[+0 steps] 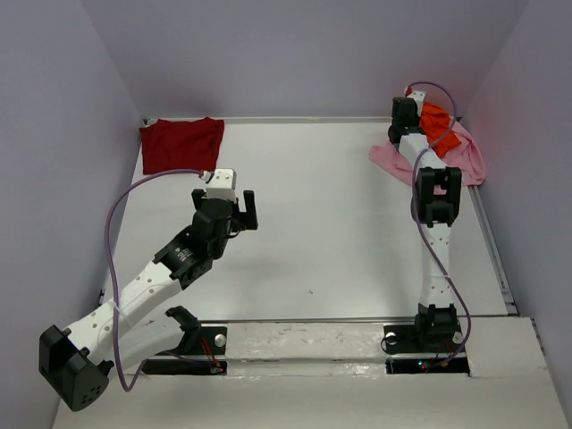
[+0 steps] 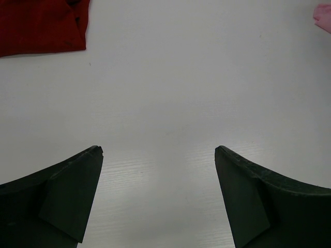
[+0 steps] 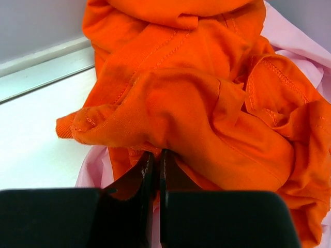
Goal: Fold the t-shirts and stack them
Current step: Grab crumpled tshirt from the corner of the board with the right arm, then move the tshirt to the center of the board
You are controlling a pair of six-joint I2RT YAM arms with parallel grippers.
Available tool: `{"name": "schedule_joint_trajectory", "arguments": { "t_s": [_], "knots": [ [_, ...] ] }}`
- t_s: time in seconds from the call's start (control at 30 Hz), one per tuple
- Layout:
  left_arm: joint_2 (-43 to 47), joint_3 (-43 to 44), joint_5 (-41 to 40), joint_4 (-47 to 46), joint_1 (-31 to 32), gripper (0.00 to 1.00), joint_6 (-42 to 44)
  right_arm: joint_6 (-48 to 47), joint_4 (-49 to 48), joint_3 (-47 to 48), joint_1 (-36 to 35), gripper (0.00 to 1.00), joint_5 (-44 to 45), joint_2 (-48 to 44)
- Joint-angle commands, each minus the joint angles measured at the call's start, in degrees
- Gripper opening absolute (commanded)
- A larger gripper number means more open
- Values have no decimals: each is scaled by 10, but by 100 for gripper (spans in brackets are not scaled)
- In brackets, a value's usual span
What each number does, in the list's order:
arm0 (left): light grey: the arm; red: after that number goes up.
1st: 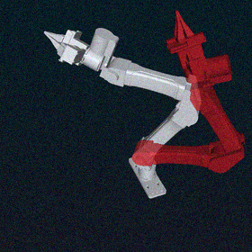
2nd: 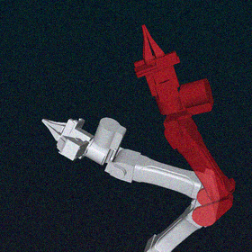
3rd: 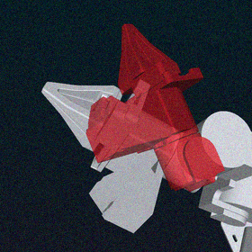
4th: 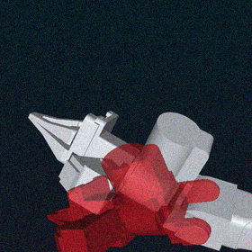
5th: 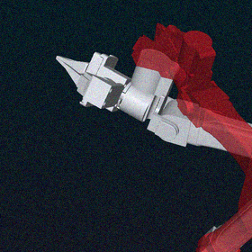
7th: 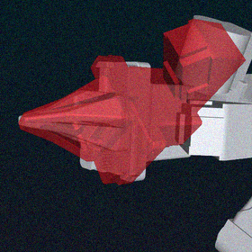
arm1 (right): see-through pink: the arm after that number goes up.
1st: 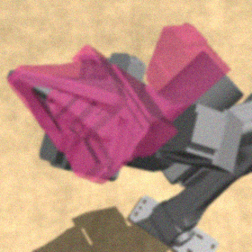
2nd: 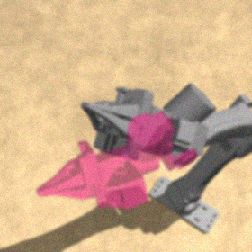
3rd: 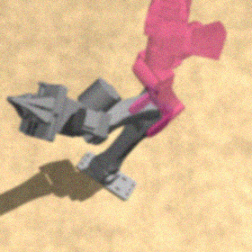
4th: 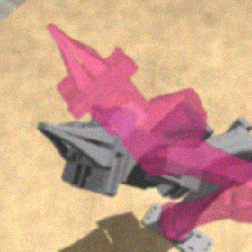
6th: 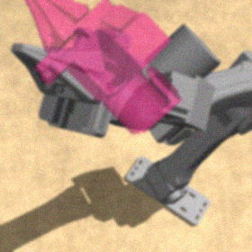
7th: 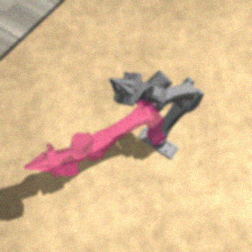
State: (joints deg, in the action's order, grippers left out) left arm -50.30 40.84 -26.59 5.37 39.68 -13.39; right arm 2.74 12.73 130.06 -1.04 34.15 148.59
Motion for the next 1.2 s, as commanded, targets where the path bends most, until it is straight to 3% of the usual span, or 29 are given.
{"name": "schedule_joint_trajectory", "arguments": {
  "t_s": [0.0, 0.17, 0.37, 0.53, 0.67, 0.83, 1.07, 1.17],
  "knots": [
    [2, -1, 2, -21, -2, 99, 4, 6, -18, -11, 5, 0, -25, -66],
    [3, 0, -1, -21, -3, 99, 5, 28, 5, -26, 5, 0, -81, -135],
    [2, 1, 1, -21, -4, 99, 3, 53, 12, -55, 0, 0, -168, -283],
    [8, 0, -8, -22, -4, 99, 6, 111, 73, -52, -11, 0, -238, -402],
    [13, 0, -20, -18, -5, 99, 3, 159, 82, -134, -34, 0, -317, -503],
    [17, 0, -32, -19, -5, 99, 3, 171, 113, -187, -94, 0, -432, -594],
    [21, 0, -53, -13, -7, 99, -1, 142, 228, -138, -274, 0, -441, -629],
    [23, -1, -61, -13, -7, 99, -1, 146, 263, -74, -306, 0, -432, -623]
  ]
}}
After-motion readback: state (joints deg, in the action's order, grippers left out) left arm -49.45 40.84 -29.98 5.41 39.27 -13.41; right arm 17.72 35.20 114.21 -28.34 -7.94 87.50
